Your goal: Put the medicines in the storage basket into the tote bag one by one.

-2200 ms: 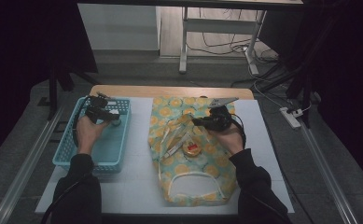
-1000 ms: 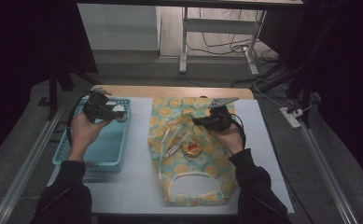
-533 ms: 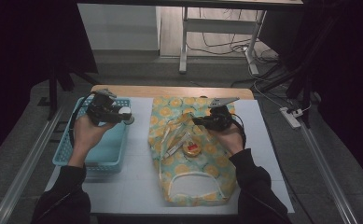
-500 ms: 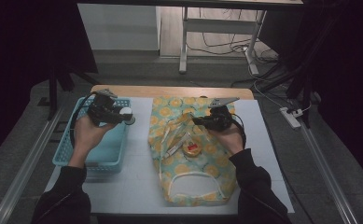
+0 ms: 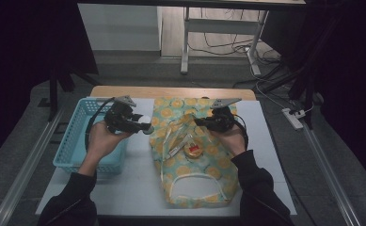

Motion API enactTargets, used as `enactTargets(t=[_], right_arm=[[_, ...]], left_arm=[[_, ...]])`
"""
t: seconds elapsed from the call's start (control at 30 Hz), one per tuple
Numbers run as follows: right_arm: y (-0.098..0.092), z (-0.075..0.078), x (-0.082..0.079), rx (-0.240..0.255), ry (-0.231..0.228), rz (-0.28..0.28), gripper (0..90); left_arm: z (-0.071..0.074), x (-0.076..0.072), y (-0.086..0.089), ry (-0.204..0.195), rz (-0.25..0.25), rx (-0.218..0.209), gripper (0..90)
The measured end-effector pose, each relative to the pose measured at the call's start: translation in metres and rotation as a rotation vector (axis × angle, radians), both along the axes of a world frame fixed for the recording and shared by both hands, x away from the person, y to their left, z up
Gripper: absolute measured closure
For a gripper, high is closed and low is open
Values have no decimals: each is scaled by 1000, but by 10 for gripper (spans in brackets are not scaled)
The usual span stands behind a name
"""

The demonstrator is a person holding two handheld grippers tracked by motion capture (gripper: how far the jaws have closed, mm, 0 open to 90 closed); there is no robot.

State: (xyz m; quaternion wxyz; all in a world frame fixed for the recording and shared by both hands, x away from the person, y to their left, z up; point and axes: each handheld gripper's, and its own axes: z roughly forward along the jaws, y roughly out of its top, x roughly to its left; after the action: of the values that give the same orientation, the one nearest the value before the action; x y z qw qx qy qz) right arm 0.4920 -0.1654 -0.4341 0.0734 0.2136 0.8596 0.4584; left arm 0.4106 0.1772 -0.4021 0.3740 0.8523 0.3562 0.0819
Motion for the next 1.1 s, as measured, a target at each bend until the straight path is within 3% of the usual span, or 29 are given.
enactTargets(t=[0.77, 0.9, 1.1], right_arm=[[-1, -3, 3, 4, 11, -7, 896], [-2, -3, 3, 8, 9, -8, 896], [-2, -3, 3, 11, 8, -8, 896]], left_arm=[[-11, 4, -83, 13, -186, 0, 507], [-15, 7, -100, 12, -216, 16, 507], [-24, 13, -122, 7, -221, 48, 507]])
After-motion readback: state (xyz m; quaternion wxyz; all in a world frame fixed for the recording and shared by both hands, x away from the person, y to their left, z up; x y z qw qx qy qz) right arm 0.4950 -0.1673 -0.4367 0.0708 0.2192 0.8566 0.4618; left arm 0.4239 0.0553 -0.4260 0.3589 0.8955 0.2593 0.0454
